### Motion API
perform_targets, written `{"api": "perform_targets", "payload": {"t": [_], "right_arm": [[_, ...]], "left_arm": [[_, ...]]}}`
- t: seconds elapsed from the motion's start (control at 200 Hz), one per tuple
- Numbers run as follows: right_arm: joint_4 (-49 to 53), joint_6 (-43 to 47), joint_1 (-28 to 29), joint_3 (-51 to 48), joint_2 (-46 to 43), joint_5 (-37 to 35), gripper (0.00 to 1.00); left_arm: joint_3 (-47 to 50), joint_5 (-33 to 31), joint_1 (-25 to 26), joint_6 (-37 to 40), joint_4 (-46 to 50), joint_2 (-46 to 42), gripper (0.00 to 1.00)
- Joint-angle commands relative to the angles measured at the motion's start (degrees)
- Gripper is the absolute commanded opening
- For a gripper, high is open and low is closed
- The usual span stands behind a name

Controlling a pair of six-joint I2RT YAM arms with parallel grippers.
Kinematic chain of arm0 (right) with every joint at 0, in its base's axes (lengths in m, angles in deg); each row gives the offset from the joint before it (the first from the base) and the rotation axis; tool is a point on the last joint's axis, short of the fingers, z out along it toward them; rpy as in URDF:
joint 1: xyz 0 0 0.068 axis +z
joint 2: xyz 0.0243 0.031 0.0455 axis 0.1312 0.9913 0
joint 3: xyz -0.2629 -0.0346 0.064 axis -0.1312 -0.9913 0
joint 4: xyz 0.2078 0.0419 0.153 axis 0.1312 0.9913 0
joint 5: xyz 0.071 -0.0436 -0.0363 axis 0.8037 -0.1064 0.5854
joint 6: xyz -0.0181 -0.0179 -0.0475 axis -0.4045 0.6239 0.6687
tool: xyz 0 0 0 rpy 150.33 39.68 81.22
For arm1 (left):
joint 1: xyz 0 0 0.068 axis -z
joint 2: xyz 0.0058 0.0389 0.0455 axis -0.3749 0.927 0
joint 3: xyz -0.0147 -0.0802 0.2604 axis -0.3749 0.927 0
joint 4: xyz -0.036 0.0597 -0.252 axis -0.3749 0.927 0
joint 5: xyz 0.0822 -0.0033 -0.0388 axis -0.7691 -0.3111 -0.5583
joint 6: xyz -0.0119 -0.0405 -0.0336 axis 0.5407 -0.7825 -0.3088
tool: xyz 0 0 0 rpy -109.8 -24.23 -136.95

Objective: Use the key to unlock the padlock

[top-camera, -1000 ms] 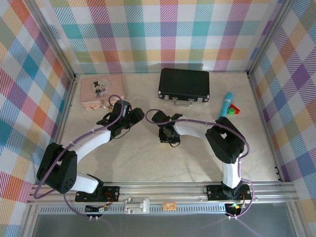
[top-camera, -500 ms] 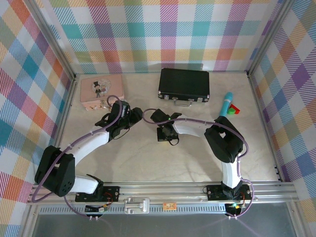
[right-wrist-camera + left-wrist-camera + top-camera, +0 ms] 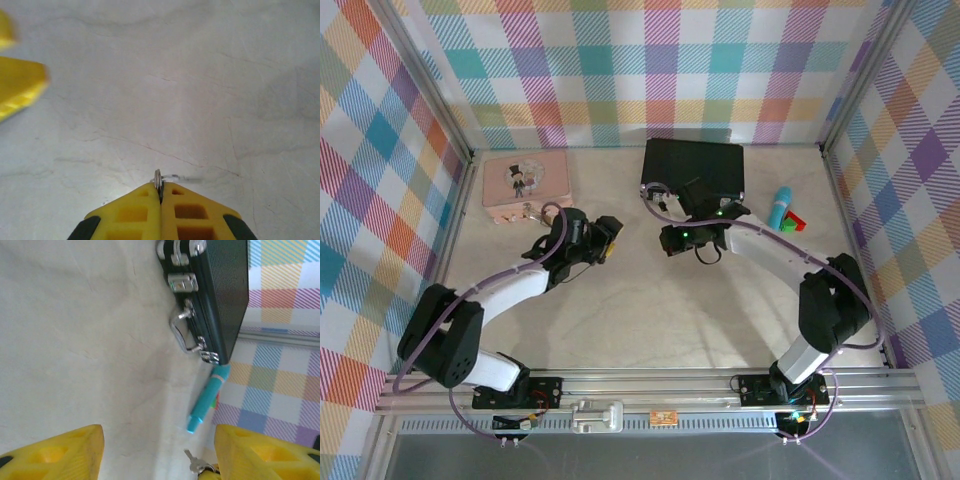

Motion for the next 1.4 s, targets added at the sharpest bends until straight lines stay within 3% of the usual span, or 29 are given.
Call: {"api": "perform_targets", "payload": {"t": [0.0, 0.215, 0.335, 0.66, 1.185, 1.395], "right_arm": [[-0.25, 4.33, -0.37, 0.0, -1.77, 6.26, 0.0], [-0.45, 4.96, -0.41, -0.13, -5.08, 7.35, 0.0], [-1.86, 4.97, -0.42, -1.29, -6.63, 7.89, 0.0], [-5.09, 3.28, -0.42, -5.51, -8.29, 7.81, 0.0], [-10.45, 0.22, -0.42, -6.51, -5.89, 8.42, 0.0], [-10.27, 0.4, -0.42, -7.12, -6.47, 8.08, 0.0]], "left_arm": [[-0.87, 2.87, 2.88, -12.97, -8.24, 3.18, 0.61], [-1.57, 3.7, 7.58, -32.08, -21.88, 11.84, 0.61], [-1.94, 2.67, 9.93, -37.78, -26.71, 14.93, 0.61], [1.28, -2.81, 10.62, -43.02, -28.1, 12.5, 0.61], [-0.1, -2.28, 11.76, -46.88, -33.04, 14.79, 0.58], [-0.13, -2.65, 11.76, -46.87, -33.22, 14.8, 0.44]]}}
